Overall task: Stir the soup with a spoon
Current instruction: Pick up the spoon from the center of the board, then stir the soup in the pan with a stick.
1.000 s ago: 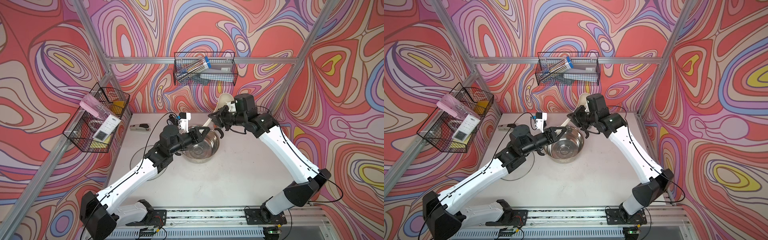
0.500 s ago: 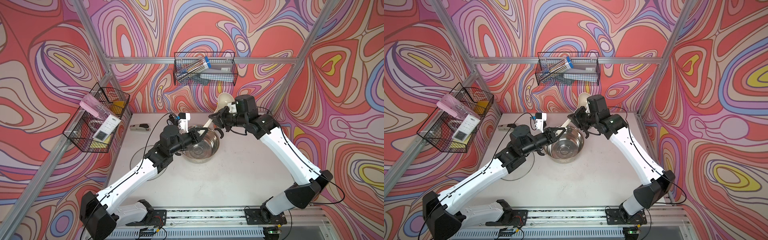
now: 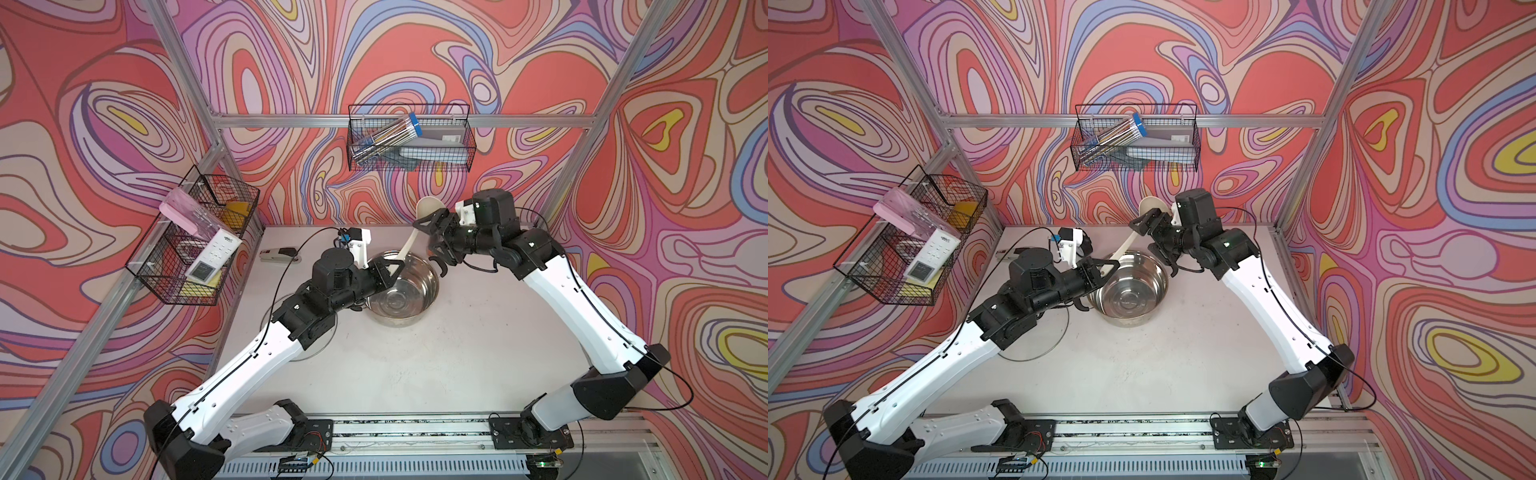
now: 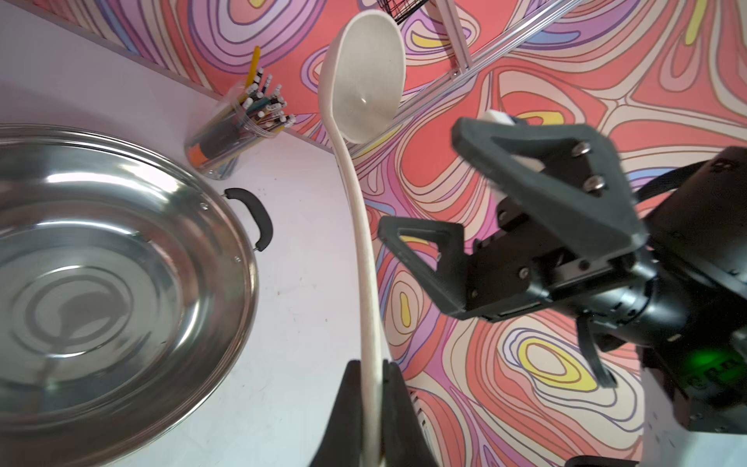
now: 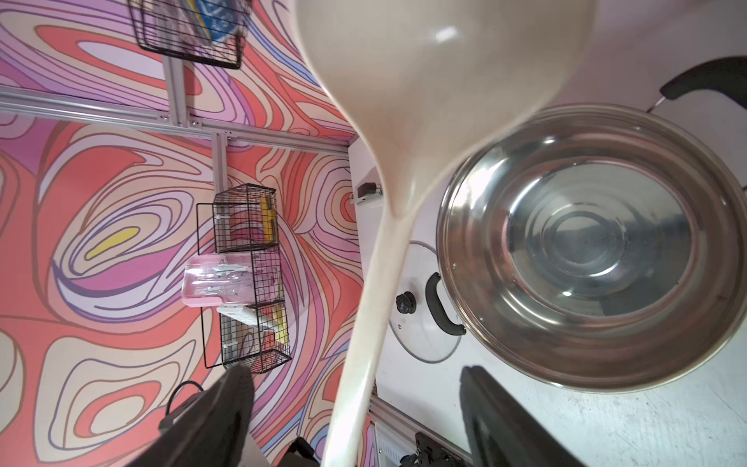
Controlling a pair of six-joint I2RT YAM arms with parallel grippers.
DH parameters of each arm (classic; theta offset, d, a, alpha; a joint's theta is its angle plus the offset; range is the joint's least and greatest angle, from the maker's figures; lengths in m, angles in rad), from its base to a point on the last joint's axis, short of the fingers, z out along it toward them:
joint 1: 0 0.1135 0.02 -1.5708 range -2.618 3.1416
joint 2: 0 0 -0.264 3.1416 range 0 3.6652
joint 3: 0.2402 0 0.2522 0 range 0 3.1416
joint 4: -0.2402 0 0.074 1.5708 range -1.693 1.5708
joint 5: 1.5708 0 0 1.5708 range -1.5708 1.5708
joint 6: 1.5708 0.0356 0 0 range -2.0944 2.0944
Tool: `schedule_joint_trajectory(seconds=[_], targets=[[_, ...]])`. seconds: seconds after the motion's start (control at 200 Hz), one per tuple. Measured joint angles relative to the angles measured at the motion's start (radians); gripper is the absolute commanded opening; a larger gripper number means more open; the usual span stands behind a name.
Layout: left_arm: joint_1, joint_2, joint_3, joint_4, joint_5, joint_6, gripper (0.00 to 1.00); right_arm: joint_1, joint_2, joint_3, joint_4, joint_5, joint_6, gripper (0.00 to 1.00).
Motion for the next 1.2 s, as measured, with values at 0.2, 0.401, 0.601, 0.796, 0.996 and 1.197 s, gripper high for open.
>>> schedule_joint_trajectory(seconds=[0.2,0.401,0.601,0.796,0.996,1.197], targets=[[0.000,-0.011,0.187,-0.451,-0.069,0.144,0.00,0.000,-0.005,0.206,-0.117,0.080,-0.183,0.97],[0.000,0.142,0.425,-0.858,-0.151,0.341,0.00,0.000,0.006,0.329,-0.306,0.248,-0.445,0.98],[0.000,0.299,0.556,-1.066,-0.247,0.468,0.00,0.010,0.064,0.208,-0.480,0.433,-0.665,0.98],[0.000,0.355,0.557,-1.120,-0.275,0.523,0.00,0.116,0.109,0.052,-0.544,0.490,-0.734,0.98],[0.000,0.443,0.607,-1.138,-0.280,0.527,0.00,0.232,0.106,-0.029,-0.525,0.488,-0.721,0.98],[0.000,0.539,0.690,-1.139,-0.311,0.514,0.00,0.263,0.051,-0.115,-0.449,0.491,-0.713,0.98]])
